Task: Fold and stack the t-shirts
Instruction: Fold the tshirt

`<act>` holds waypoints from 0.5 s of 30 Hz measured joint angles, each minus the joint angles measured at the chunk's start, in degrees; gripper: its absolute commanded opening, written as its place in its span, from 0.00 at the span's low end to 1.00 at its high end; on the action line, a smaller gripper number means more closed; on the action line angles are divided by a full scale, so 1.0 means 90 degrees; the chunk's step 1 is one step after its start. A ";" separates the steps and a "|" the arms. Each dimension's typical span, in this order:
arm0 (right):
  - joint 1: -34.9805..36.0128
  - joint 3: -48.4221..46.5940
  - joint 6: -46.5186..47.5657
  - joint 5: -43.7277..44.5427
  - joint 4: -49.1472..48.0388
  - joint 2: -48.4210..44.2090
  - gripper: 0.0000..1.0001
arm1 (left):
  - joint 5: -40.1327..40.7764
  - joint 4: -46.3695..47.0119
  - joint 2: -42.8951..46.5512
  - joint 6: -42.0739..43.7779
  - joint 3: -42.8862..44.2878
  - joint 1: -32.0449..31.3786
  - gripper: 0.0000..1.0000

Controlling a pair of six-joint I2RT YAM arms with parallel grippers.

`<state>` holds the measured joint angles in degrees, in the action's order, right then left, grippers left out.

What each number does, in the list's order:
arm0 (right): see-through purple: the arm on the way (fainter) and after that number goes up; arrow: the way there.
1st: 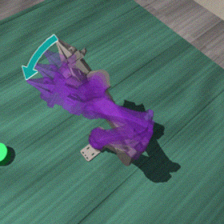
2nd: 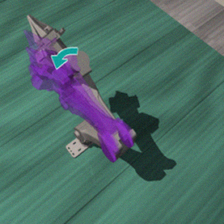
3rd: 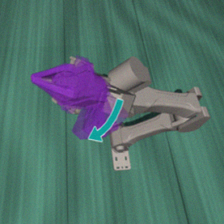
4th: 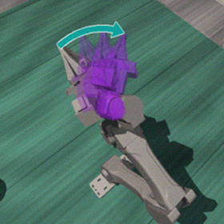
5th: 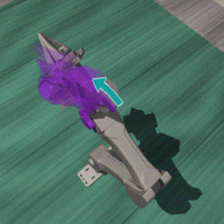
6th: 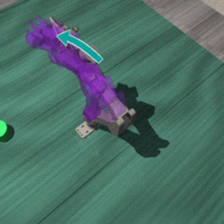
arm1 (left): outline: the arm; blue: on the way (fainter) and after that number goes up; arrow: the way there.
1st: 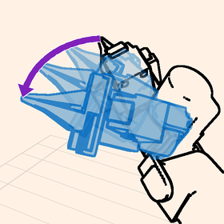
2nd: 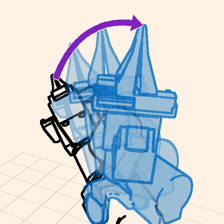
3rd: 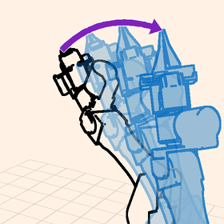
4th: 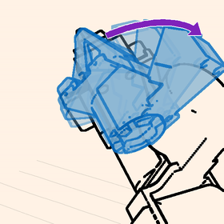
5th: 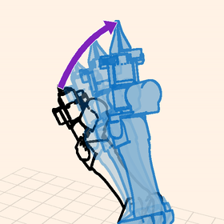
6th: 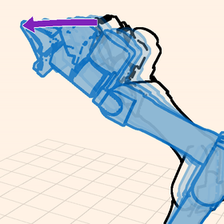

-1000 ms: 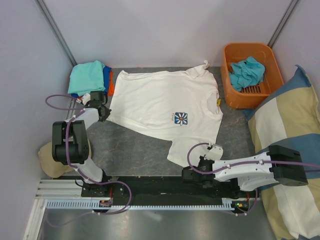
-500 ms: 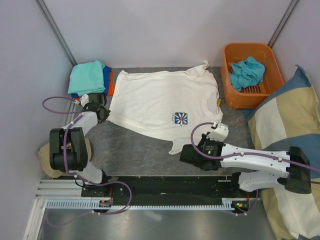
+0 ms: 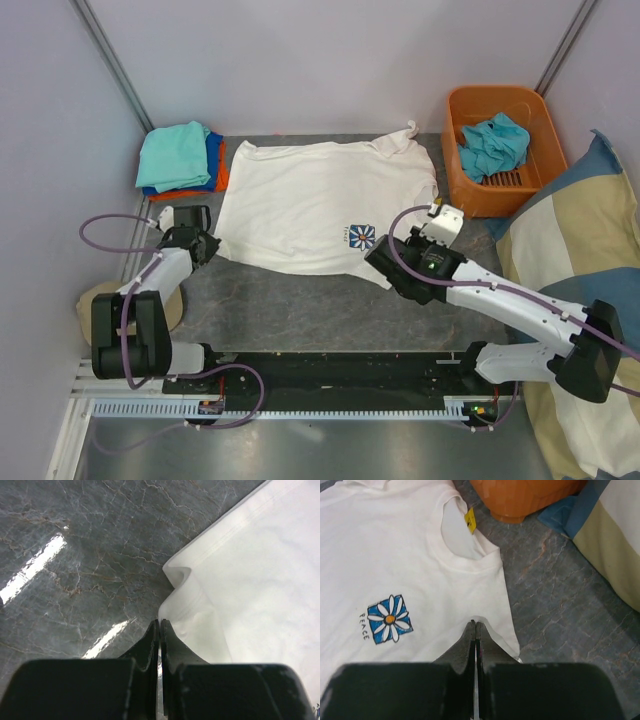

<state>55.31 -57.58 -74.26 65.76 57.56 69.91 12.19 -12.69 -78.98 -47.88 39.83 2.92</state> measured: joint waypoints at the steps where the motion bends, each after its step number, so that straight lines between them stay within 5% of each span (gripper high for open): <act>1: -0.0175 -0.0002 0.0265 -0.0017 -0.0219 0.0029 0.00 | -0.0002 -0.0051 0.0119 -0.0005 -0.0024 0.0000 0.02; 15: -0.1843 -0.0219 0.2815 -0.0775 -0.2647 0.0695 0.00 | 0.0138 -0.0466 0.1234 -0.0002 -0.0408 0.0000 0.02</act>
<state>38.72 -59.55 -48.93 58.78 33.74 76.16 13.43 -16.88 -67.88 -47.90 36.16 2.92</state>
